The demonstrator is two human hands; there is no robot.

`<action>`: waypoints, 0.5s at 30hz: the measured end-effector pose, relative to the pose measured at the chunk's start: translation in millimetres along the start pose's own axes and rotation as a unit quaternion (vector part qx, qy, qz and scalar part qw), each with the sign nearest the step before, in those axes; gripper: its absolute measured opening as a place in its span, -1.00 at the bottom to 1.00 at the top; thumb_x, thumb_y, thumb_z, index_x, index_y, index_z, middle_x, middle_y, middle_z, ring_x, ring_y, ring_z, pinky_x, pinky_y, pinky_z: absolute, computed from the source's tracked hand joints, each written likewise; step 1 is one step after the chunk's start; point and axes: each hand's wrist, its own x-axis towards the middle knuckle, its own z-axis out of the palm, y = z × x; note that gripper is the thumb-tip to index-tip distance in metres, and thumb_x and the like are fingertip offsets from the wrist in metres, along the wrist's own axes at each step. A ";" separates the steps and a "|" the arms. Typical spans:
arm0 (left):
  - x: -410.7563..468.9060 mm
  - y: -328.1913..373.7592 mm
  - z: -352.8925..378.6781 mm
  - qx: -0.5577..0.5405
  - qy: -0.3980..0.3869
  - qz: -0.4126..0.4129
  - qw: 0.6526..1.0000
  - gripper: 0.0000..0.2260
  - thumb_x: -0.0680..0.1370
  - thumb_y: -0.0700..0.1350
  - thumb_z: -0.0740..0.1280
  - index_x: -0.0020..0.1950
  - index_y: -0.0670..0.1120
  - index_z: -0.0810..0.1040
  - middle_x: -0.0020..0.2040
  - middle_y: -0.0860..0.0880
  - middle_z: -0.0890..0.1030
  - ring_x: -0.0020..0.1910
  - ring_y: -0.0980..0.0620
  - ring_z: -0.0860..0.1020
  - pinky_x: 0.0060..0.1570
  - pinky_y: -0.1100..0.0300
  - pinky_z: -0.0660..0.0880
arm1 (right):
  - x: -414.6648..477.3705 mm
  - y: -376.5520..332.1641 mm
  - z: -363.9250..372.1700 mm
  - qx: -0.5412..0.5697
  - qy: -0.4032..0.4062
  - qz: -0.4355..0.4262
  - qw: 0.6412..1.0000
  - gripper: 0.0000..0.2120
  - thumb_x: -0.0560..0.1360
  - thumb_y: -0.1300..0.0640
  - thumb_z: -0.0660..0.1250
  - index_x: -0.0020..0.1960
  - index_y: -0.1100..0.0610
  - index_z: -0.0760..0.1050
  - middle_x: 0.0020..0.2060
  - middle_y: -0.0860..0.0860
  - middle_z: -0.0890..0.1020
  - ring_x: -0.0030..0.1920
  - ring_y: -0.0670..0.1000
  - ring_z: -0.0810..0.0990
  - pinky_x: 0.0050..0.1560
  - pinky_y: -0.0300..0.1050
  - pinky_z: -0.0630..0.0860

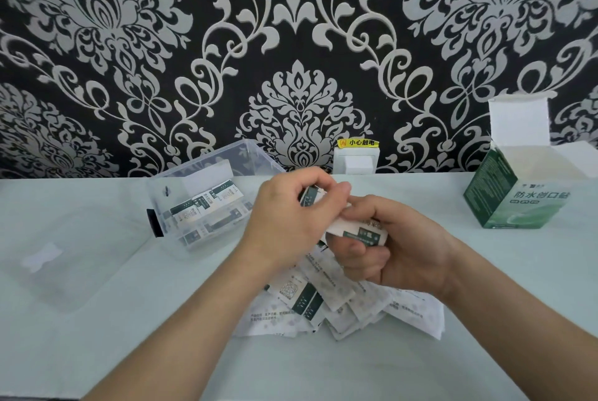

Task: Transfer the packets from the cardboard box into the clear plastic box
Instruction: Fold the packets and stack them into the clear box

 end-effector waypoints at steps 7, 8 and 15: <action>7.1 -0.9 -2.9 0.048 0.074 -0.087 0.992 -0.75 0.53 0.02 0.35 -0.30 -0.03 0.64 -0.43 -0.03 0.59 -0.48 -0.03 0.42 -0.46 0.07 0.41 | 0.1 -0.1 13.6 -0.238 0.233 -0.049 0.942 -0.90 0.61 0.12 0.21 0.02 0.14 0.32 -0.24 0.15 0.68 -0.44 0.15 0.57 -0.44 -0.10 0.48; 7.6 -1.0 -4.5 0.068 0.073 -0.089 0.991 -0.76 0.55 0.02 0.34 -0.29 -0.01 0.64 -0.46 0.03 0.57 -0.48 0.04 0.41 -0.47 0.14 0.38 | -0.3 0.4 15.4 -0.319 0.277 -0.077 0.903 -0.83 0.59 0.11 0.28 -0.02 0.12 0.29 -0.20 0.09 0.69 -0.32 0.21 0.62 -0.32 0.02 0.56; 6.8 1.6 2.1 0.081 0.052 -0.092 0.991 -0.78 0.57 -0.07 0.28 -0.26 0.08 0.60 -0.26 0.08 0.64 -0.24 0.01 0.60 -0.16 0.10 0.54 | -2.3 2.7 32.5 -0.729 0.268 -0.133 0.615 -0.70 0.41 -0.14 0.44 -0.21 0.00 0.37 -0.33 -0.08 0.55 -0.32 -0.09 0.46 -0.23 -0.06 0.46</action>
